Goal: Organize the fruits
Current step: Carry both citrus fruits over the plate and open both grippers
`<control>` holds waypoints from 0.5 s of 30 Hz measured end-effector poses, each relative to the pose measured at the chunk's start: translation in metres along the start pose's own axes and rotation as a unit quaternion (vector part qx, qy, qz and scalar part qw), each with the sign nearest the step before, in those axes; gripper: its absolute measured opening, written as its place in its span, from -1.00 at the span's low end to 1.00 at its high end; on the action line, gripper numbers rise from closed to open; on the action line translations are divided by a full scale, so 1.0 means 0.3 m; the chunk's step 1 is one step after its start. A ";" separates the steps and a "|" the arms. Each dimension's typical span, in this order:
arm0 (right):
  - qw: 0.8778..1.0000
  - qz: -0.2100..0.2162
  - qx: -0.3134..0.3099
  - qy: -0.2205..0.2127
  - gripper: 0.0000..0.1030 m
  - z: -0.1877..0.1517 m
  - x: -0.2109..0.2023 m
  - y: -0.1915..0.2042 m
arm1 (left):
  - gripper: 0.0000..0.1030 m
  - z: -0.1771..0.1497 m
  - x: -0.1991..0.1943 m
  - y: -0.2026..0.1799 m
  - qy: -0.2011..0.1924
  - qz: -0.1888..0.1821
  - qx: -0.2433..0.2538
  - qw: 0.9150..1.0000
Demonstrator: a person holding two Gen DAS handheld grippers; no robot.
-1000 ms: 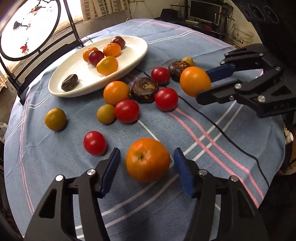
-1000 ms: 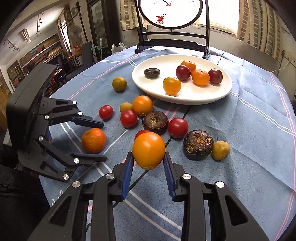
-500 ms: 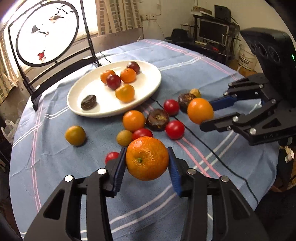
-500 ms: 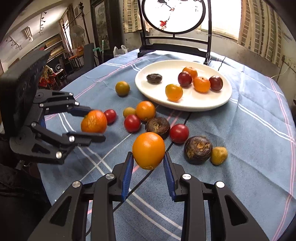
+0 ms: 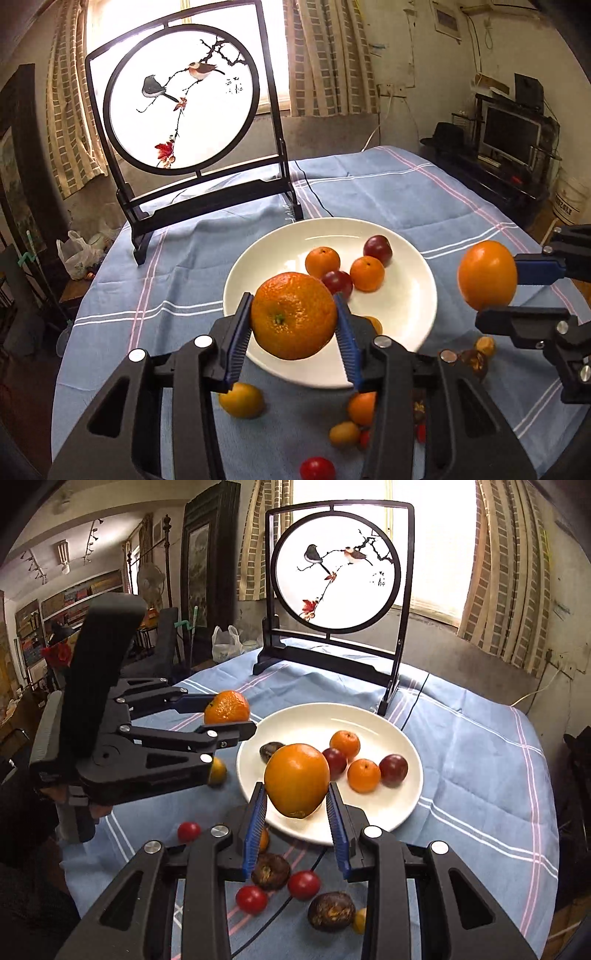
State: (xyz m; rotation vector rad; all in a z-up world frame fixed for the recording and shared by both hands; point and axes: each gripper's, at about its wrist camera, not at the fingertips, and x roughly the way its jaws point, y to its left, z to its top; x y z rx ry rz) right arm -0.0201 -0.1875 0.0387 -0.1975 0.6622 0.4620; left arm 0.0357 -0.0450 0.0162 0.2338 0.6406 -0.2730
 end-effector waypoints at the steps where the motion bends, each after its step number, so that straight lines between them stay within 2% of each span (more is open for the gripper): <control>1: 1.000 -0.002 0.002 -0.002 -0.36 0.018 0.013 -0.012 | -0.18 0.011 0.012 0.004 0.000 0.003 -0.002 1.000; 6: 1.000 -0.002 0.012 0.001 -0.36 0.060 0.089 -0.058 | -0.18 0.041 0.097 0.022 0.008 0.007 -0.013 1.000; 15: 0.999 0.007 0.029 0.014 -0.36 0.058 0.208 -0.098 | -0.18 0.049 0.217 0.051 0.026 0.006 -0.025 0.999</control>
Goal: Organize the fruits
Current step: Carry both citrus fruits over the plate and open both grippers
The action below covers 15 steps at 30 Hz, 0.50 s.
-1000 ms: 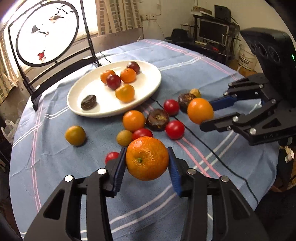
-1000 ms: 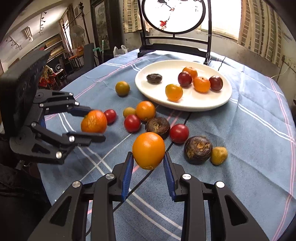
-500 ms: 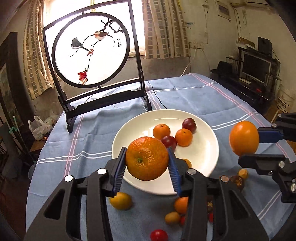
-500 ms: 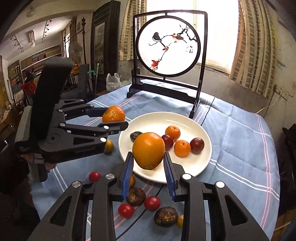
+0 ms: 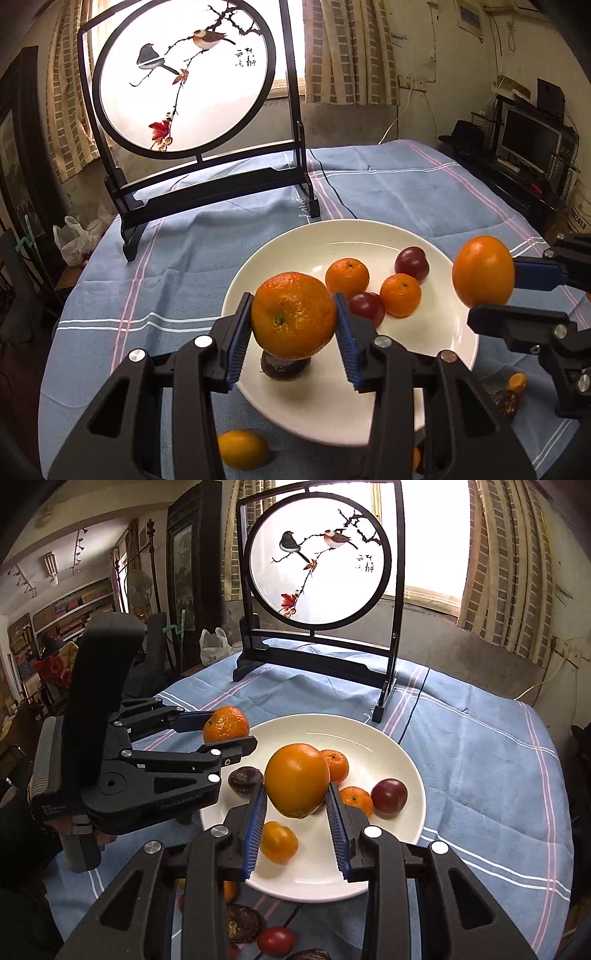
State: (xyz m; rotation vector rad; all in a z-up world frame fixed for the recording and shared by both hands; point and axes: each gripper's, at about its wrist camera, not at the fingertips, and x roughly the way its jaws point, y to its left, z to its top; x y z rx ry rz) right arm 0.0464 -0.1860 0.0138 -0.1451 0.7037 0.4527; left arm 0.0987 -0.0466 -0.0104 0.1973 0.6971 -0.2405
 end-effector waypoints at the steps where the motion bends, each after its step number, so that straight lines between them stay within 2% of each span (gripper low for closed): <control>1: 1.000 0.000 0.000 0.004 -0.36 -0.001 0.016 -0.002 | -0.18 -0.001 0.011 0.000 0.003 0.001 0.001 1.000; 15: 0.999 -0.011 0.010 0.035 -0.35 -0.024 0.097 -0.063 | -0.18 0.001 0.114 0.007 0.027 0.010 0.009 1.000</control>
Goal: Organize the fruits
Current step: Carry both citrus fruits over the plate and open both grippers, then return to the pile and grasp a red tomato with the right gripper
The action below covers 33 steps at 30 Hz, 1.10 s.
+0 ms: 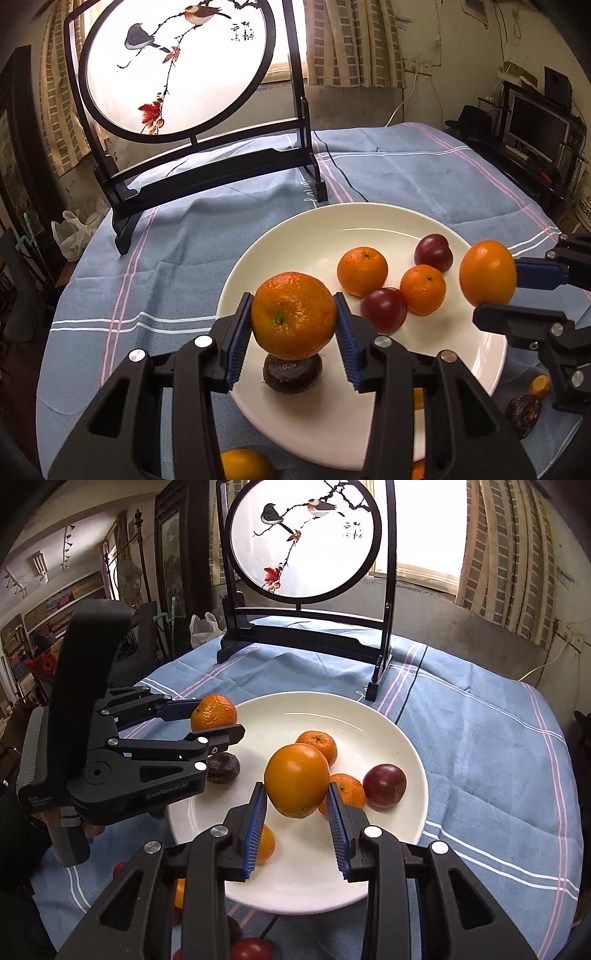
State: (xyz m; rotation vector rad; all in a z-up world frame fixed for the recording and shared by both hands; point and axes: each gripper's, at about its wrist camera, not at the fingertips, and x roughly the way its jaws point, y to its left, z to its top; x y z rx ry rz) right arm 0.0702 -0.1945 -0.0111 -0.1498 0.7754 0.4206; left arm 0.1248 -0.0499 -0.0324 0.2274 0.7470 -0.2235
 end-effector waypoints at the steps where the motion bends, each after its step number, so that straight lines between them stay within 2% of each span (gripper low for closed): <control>1: 1.000 -0.003 0.001 0.002 -0.35 -0.005 0.002 -0.005 | -0.18 0.000 0.003 0.003 0.001 0.001 0.001 1.000; 12: 0.999 -0.004 -0.004 0.042 -0.33 -0.032 0.083 0.003 | -0.17 0.013 0.051 -0.001 0.018 0.004 0.005 1.000; 13: 0.999 -0.005 -0.005 0.043 -0.29 -0.033 0.087 0.002 | -0.16 0.013 0.053 -0.001 0.019 0.005 0.003 1.000; 14: 0.999 -0.011 -0.003 0.040 -0.04 -0.032 0.085 -0.001 | -0.14 0.014 0.056 0.003 0.021 0.005 0.000 1.000; 15: 0.999 -0.015 0.003 0.033 0.06 -0.030 0.077 -0.008 | 0.08 0.016 0.055 0.009 0.019 0.009 -0.004 1.000; 16: 1.000 -0.012 0.008 0.028 0.09 -0.026 0.068 -0.015 | 0.39 0.017 0.048 0.017 0.011 0.014 -0.009 1.000; 17: 1.000 -0.011 0.011 0.025 0.09 -0.024 0.061 -0.021 | 0.45 0.018 0.039 0.023 0.002 0.020 -0.013 1.000; 27: 1.000 -0.014 0.011 0.012 0.08 -0.046 -0.016 -0.013 | 0.46 0.006 -0.032 0.034 -0.013 0.020 -0.012 1.000; 33: 1.000 0.005 -0.016 0.007 0.08 -0.117 -0.131 0.078 | 0.46 -0.055 -0.153 0.066 -0.028 0.019 -0.010 0.999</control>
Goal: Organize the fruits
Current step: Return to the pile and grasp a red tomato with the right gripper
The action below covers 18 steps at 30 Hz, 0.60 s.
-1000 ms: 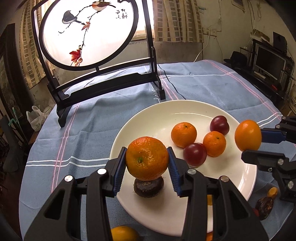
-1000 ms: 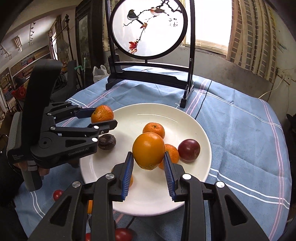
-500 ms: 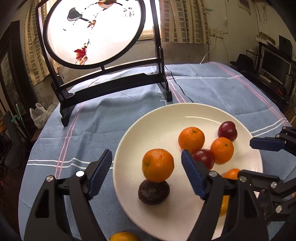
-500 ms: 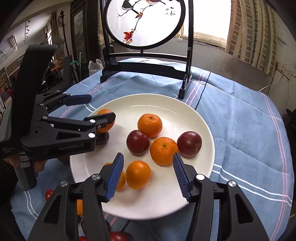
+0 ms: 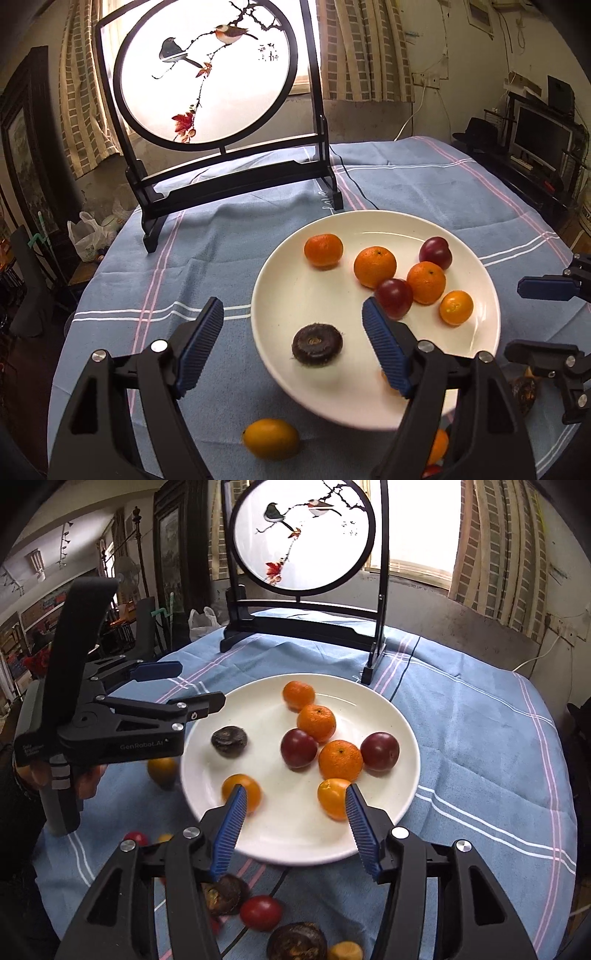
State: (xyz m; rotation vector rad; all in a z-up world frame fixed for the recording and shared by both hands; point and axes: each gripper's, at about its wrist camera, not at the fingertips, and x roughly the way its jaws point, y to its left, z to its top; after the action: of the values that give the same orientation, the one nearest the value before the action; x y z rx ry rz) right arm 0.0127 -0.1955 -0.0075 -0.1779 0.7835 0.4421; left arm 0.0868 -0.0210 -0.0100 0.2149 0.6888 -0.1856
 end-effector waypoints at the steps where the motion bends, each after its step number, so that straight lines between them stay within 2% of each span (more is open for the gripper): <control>1: 1.000 0.006 -0.010 0.005 0.08 -0.025 -0.017 0.026 | 0.46 -0.017 -0.027 0.010 -0.003 -0.001 0.002 1.000; 6: 0.998 0.035 -0.042 0.038 0.08 -0.164 -0.051 0.144 | 0.46 -0.140 -0.153 0.042 -0.003 -0.012 0.019 1.000; 12: 0.994 0.044 -0.030 0.094 0.04 -0.278 0.008 0.195 | 0.47 -0.304 -0.240 0.073 0.023 -0.031 0.027 0.999; 15: 0.993 0.040 -0.024 0.109 -0.07 -0.293 0.046 0.198 | 0.47 -0.368 -0.257 0.065 0.036 -0.041 0.040 0.998; 18: 0.993 0.036 -0.021 0.109 -0.39 -0.285 0.067 0.198 | 0.47 -0.405 -0.250 0.037 0.050 -0.055 0.053 0.996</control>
State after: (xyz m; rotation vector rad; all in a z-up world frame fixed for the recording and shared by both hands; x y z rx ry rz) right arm -0.0562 -0.1630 -0.0814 -0.2394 0.9971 0.5134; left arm -0.0413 0.0281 -0.0514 0.2896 0.7918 -0.3193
